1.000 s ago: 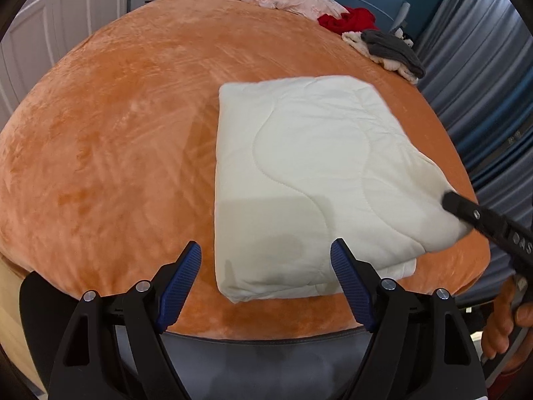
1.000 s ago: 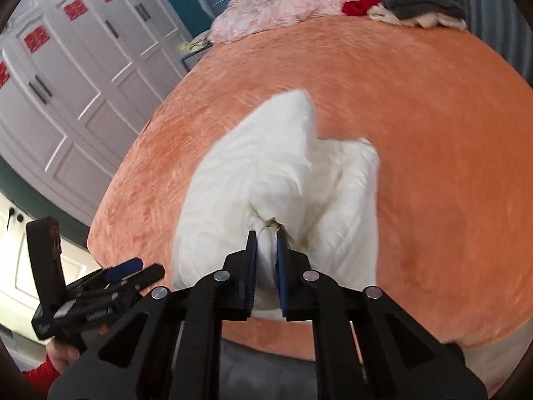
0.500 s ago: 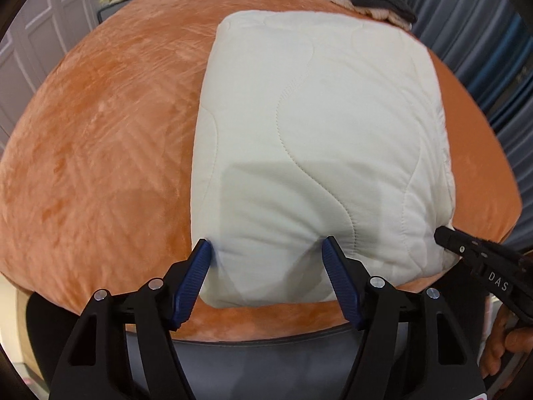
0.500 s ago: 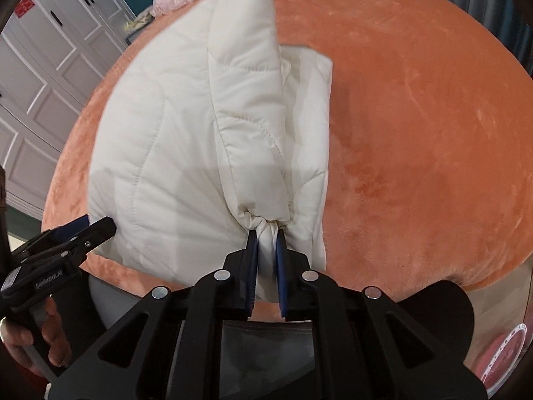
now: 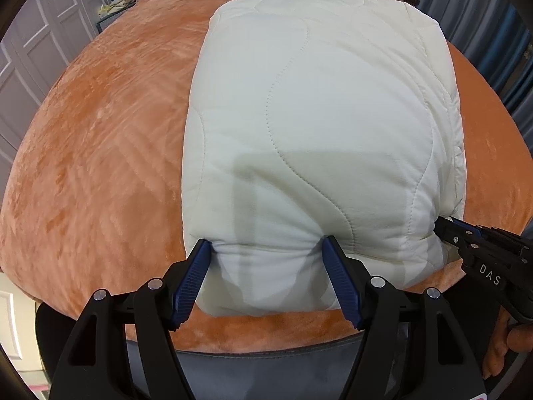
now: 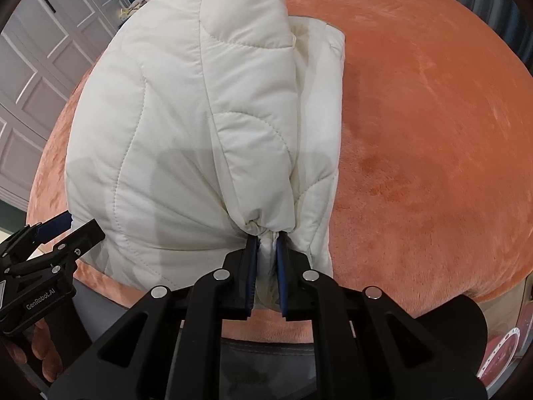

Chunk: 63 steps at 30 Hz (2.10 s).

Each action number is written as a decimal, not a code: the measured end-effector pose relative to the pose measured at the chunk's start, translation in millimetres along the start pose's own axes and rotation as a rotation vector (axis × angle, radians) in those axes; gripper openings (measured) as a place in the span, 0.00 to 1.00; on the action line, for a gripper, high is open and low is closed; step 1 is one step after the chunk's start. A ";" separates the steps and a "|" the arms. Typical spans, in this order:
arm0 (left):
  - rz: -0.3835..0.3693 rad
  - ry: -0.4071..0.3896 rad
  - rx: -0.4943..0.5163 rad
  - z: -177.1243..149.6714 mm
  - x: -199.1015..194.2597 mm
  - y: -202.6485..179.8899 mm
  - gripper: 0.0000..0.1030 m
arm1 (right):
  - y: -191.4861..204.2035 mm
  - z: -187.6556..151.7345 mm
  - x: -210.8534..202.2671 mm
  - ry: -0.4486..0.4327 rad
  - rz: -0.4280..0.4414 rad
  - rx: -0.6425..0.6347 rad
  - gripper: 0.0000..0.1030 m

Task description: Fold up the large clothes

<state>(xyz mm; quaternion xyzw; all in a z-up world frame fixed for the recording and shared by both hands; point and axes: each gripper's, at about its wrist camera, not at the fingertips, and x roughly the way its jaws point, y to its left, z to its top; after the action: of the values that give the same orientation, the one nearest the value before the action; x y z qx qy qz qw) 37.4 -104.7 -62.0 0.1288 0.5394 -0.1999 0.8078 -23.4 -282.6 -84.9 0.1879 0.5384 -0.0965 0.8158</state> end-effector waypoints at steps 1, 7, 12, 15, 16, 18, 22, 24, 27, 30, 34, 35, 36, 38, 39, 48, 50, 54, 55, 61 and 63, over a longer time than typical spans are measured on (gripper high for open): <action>0.004 -0.001 0.001 -0.1 0.4 -0.9 0.65 | 0.6 0.7 0.6 0.001 -0.001 -0.002 0.09; 0.019 -0.012 0.013 -1.9 -0.2 -5.9 0.65 | 7.2 -3.7 0.6 -0.005 -0.008 -0.014 0.09; 0.017 -0.014 0.012 -3.1 -1.9 -7.0 0.65 | 4.8 -5.6 -6.7 -0.017 0.004 -0.003 0.11; -0.065 -0.018 -0.041 1.7 -20.9 5.0 0.63 | -2.3 -8.1 -34.5 -0.047 0.059 0.038 0.18; -0.100 -0.031 -0.067 3.3 -29.4 11.0 0.63 | -5.2 -7.7 -46.4 -0.061 0.078 0.053 0.21; -0.152 -0.093 -0.126 12.6 -51.8 27.0 0.63 | -12.4 -0.8 -76.8 -0.119 0.111 0.096 0.39; -0.176 -0.181 -0.176 52.2 -73.8 47.2 0.63 | -18.8 36.5 -116.6 -0.230 0.174 0.152 0.52; -0.184 -0.197 -0.200 75.2 -73.1 53.3 0.63 | -16.7 62.2 -125.6 -0.272 0.193 0.169 0.60; -0.168 -0.191 -0.220 111.2 -61.6 64.3 0.63 | -9.2 104.6 -117.7 -0.282 0.218 0.184 0.63; -0.184 -0.141 -0.257 140.2 -36.0 73.8 0.63 | -5.3 138.8 -87.4 -0.233 0.255 0.234 0.63; -0.178 -0.092 -0.281 158.1 -13.9 75.7 0.63 | -2.0 168.3 -40.3 -0.164 0.224 0.286 0.63; -0.173 -0.076 -0.287 162.0 -4.2 76.0 0.63 | -1.8 170.4 -30.8 -0.148 0.223 0.293 0.63; -0.177 -0.066 -0.291 164.9 1.3 76.6 0.63 | -1.4 172.7 -17.4 -0.119 0.231 0.303 0.56; -0.200 -0.045 -0.305 166.4 9.6 74.4 0.63 | 4.0 172.8 -2.2 -0.080 0.238 0.279 0.22; -0.221 -0.040 -0.313 167.2 12.1 73.3 0.63 | 6.2 170.3 -3.6 -0.098 0.230 0.251 0.14; -0.208 -0.028 -0.212 172.4 39.8 32.5 0.63 | -18.5 143.4 5.2 -0.189 0.006 0.222 0.10; -0.152 -0.058 -0.167 172.1 45.2 19.4 0.63 | -18.1 141.5 14.3 -0.169 -0.003 0.216 0.11; -0.086 -0.067 -0.119 171.8 62.1 5.6 0.64 | -22.6 134.7 32.4 -0.145 -0.009 0.209 0.18; -0.077 -0.066 -0.115 171.7 66.7 3.8 0.64 | -26.2 133.2 32.8 -0.146 -0.010 0.207 0.18; -0.022 -0.081 -0.092 167.4 89.4 -3.6 0.65 | -27.0 133.4 45.4 -0.162 -0.011 0.191 0.20; -0.011 -0.086 -0.091 166.8 94.3 -4.5 0.65 | -26.3 133.1 48.8 -0.171 -0.019 0.180 0.20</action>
<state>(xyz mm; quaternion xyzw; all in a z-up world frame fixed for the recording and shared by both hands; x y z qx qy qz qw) 204.0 -196.7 -84.8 0.0801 0.5135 -0.1848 0.8341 98.9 -358.9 -88.3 0.2465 0.4578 -0.1678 0.8375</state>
